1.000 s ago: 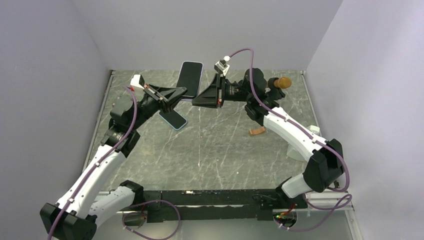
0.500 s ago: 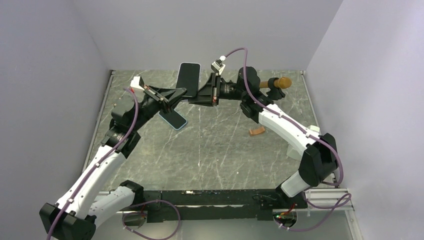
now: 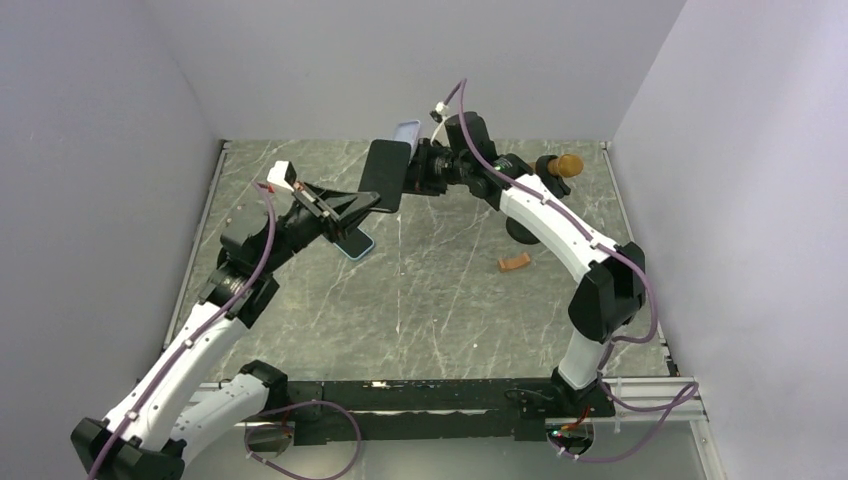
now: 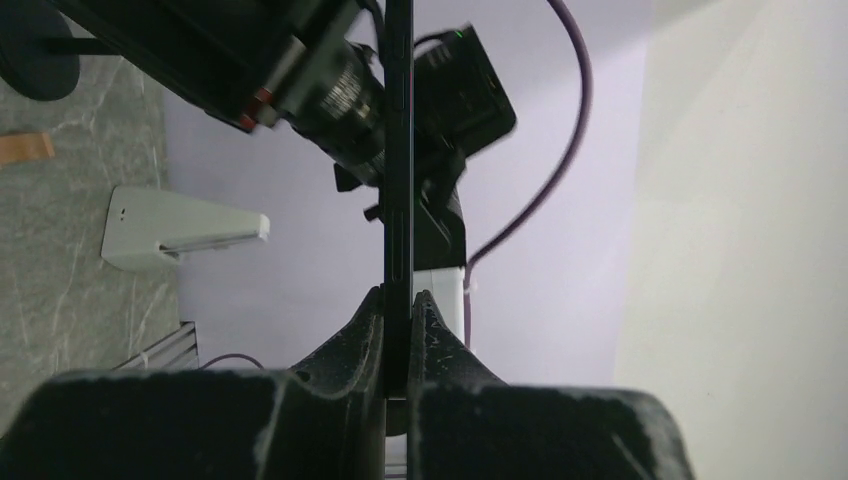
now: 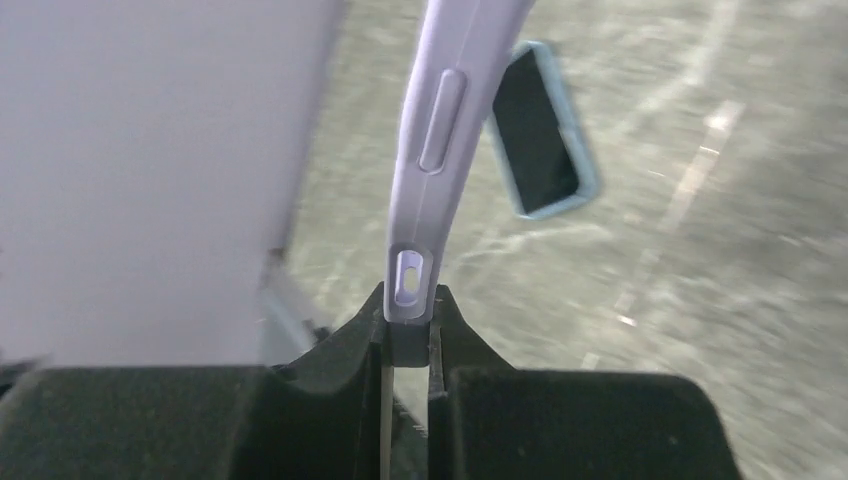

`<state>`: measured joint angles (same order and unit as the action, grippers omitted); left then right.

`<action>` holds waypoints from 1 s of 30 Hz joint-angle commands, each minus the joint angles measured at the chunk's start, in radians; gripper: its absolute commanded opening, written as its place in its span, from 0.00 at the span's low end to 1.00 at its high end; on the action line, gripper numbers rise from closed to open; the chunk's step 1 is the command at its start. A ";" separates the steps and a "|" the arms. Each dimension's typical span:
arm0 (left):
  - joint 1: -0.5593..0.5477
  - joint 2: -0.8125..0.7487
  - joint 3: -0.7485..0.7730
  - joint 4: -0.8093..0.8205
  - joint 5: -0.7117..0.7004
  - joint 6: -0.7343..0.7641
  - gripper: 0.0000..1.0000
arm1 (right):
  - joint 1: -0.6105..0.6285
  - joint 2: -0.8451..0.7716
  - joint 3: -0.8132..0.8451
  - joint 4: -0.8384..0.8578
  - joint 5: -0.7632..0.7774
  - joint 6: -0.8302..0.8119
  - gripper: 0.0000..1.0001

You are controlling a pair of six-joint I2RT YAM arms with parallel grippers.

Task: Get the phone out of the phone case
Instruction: Remove the phone case from the phone, then place the phone at the center of the board.

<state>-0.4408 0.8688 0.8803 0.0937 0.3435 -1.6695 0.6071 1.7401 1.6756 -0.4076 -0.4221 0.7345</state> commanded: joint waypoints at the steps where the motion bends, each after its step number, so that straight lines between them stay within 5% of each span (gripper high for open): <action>1: 0.001 -0.088 0.011 -0.059 -0.022 0.047 0.00 | -0.013 0.013 0.001 -0.188 0.167 -0.183 0.00; 9: 0.067 -0.052 0.174 -0.590 -0.133 0.546 0.00 | -0.008 -0.119 -0.209 -0.282 0.014 -0.401 0.00; 12: 0.124 -0.022 0.166 -0.670 -0.187 0.665 0.00 | -0.009 -0.202 -0.317 -0.293 -0.035 -0.424 0.00; 18: 0.450 0.078 0.010 -0.489 0.029 0.746 0.00 | 0.005 -0.298 -0.430 -0.300 -0.140 -0.444 0.00; 23: 0.544 0.251 0.054 -0.471 -0.079 0.938 0.00 | 0.004 -0.322 -0.466 -0.302 -0.155 -0.461 0.00; 28: 0.764 0.467 0.102 -0.445 0.134 1.064 0.00 | 0.005 -0.326 -0.475 -0.313 -0.218 -0.483 0.00; 30: 0.848 0.580 0.191 -0.491 0.252 1.232 0.00 | 0.005 -0.328 -0.479 -0.324 -0.234 -0.507 0.00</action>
<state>0.2714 1.3334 0.9260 -0.4416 0.3710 -0.7063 0.6094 1.4437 1.2011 -0.7204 -0.5880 0.2859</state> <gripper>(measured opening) 0.079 0.139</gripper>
